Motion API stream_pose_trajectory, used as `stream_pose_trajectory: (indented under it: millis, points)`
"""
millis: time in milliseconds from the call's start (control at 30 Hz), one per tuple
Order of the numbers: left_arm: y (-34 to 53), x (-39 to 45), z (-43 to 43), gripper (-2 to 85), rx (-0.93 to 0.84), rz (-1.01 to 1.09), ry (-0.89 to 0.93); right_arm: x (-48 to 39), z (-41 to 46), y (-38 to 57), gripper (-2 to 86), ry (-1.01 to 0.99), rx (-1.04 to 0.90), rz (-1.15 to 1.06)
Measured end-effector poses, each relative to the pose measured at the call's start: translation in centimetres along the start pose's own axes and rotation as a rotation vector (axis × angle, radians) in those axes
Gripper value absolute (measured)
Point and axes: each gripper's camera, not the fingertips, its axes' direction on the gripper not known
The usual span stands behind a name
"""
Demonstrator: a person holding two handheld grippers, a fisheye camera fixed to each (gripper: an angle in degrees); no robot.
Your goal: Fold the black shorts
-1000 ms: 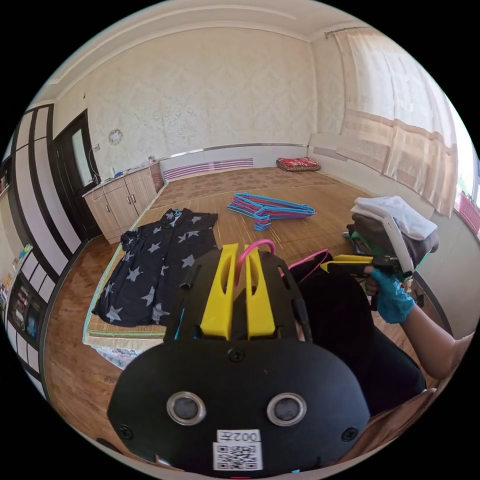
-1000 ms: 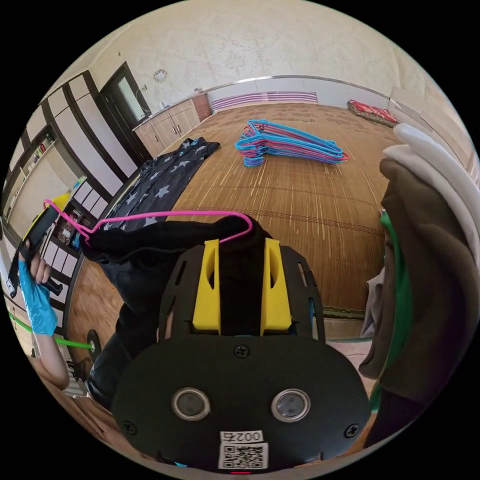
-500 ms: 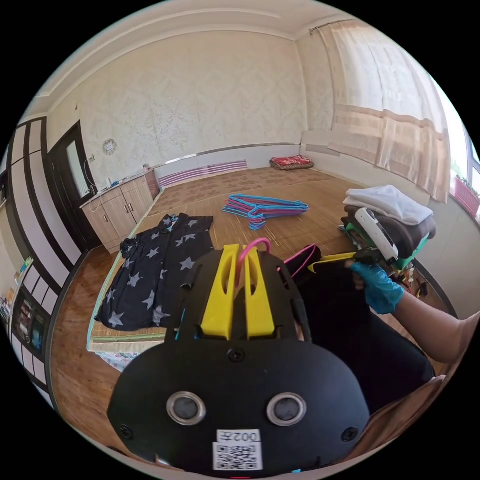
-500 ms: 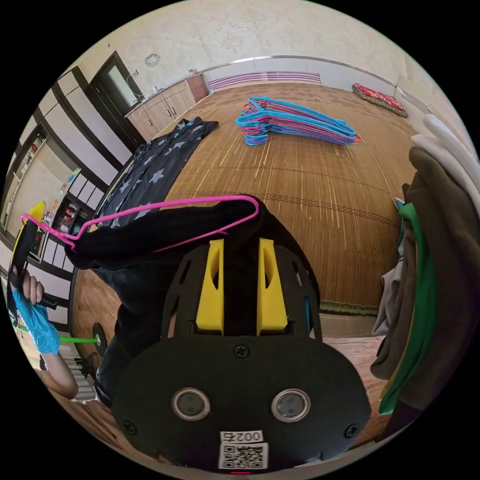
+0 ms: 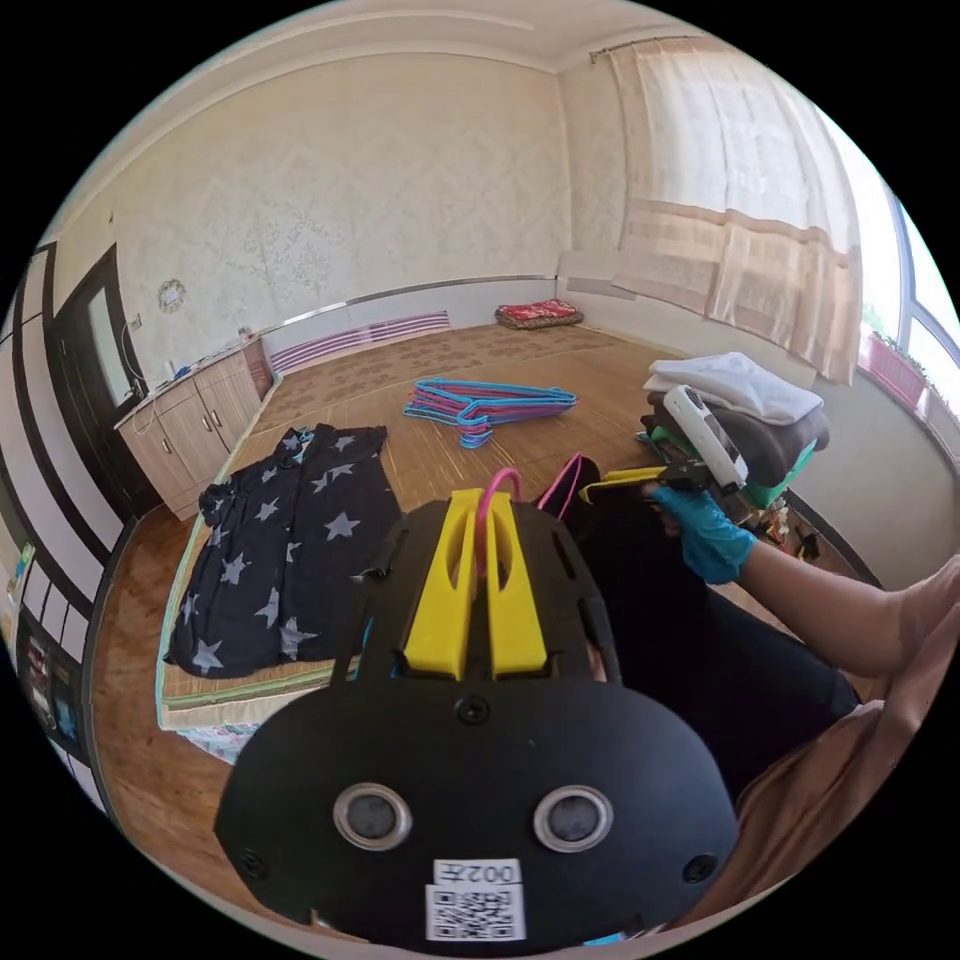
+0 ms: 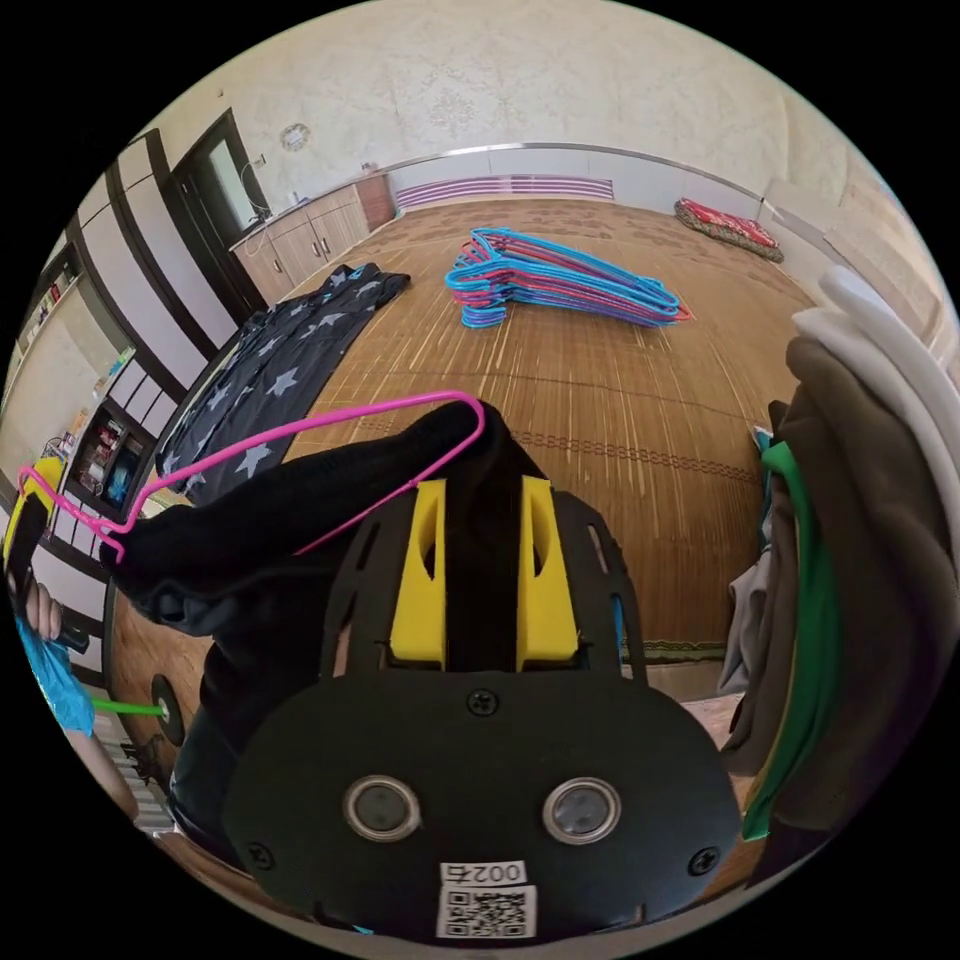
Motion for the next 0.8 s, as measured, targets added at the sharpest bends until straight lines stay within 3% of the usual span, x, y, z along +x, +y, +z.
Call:
stream_pose_trajectory:
  millis: [167,367,800]
  points:
    - [-0.1,0.5,0.1,-1.0,-0.031,0.075,-0.004,0.6,1.2,-1.0,6.8,-0.063,-0.056,-0.038]
    - [0.2,0.1,0.4,-1.0,-0.073,0.076,-0.004,0.6,0.5,-0.5,2.4,0.087,0.083,0.002]
    - [-0.4,-2.9,-0.7,-1.0,-0.017,-0.073,-0.010,5.4,-1.2,1.1,4.5,-0.180,0.024,0.029]
